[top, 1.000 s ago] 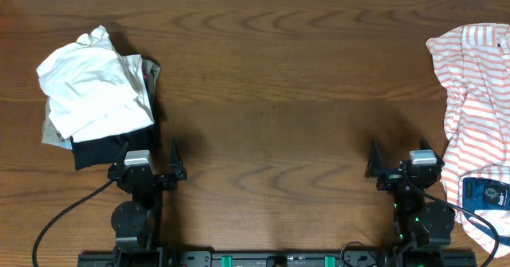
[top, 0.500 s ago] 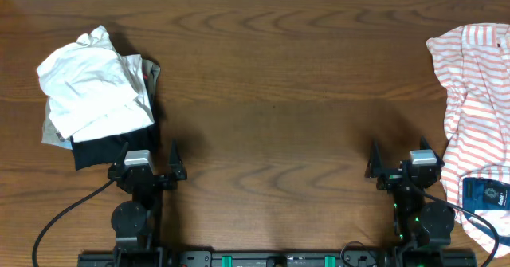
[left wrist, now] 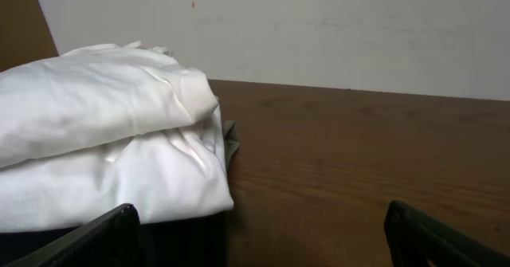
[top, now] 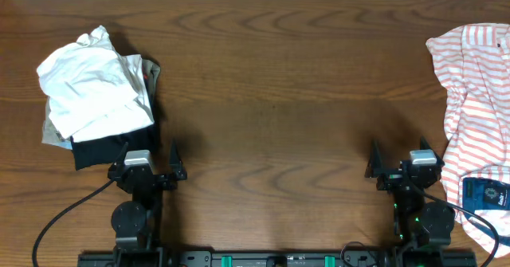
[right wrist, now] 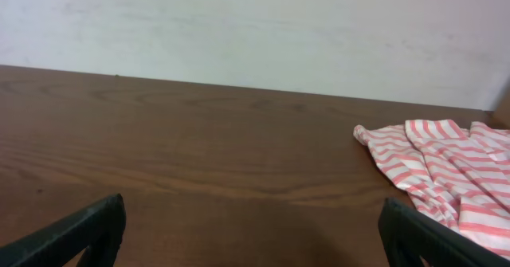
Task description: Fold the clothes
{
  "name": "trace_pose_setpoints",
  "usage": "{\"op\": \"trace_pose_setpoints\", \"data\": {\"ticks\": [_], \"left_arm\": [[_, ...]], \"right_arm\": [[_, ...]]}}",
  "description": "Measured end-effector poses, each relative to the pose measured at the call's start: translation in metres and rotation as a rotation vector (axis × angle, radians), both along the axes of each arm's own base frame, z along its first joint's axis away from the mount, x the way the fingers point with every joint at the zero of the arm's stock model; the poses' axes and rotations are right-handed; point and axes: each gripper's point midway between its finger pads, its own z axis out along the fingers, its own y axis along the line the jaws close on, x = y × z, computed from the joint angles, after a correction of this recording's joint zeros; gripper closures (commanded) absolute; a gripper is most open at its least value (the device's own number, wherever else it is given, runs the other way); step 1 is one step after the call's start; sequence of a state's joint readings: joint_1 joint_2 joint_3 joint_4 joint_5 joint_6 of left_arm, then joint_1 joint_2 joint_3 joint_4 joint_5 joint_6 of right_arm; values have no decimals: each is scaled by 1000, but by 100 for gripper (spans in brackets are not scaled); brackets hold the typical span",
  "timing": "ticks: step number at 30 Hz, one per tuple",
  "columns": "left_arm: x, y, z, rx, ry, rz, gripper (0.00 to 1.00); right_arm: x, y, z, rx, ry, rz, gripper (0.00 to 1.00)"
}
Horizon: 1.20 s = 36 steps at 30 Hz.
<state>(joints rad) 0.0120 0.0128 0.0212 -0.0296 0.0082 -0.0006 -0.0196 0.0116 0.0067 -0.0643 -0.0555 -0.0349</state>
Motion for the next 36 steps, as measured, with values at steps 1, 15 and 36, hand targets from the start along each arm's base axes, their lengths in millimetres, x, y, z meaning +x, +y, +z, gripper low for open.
{"op": "trace_pose_setpoints", "data": {"ticks": [1,15,36], "left_arm": [[0,0,0,0,0,0,2],[0,0,2,-102,-6,11,2],[23,-1,54,-186,461,56,2]], "right_arm": [[0,0,0,0,0,0,1],[-1,-1,-3,57,21,-8,1],[24,-26,26,91,525,-185,1]]}}
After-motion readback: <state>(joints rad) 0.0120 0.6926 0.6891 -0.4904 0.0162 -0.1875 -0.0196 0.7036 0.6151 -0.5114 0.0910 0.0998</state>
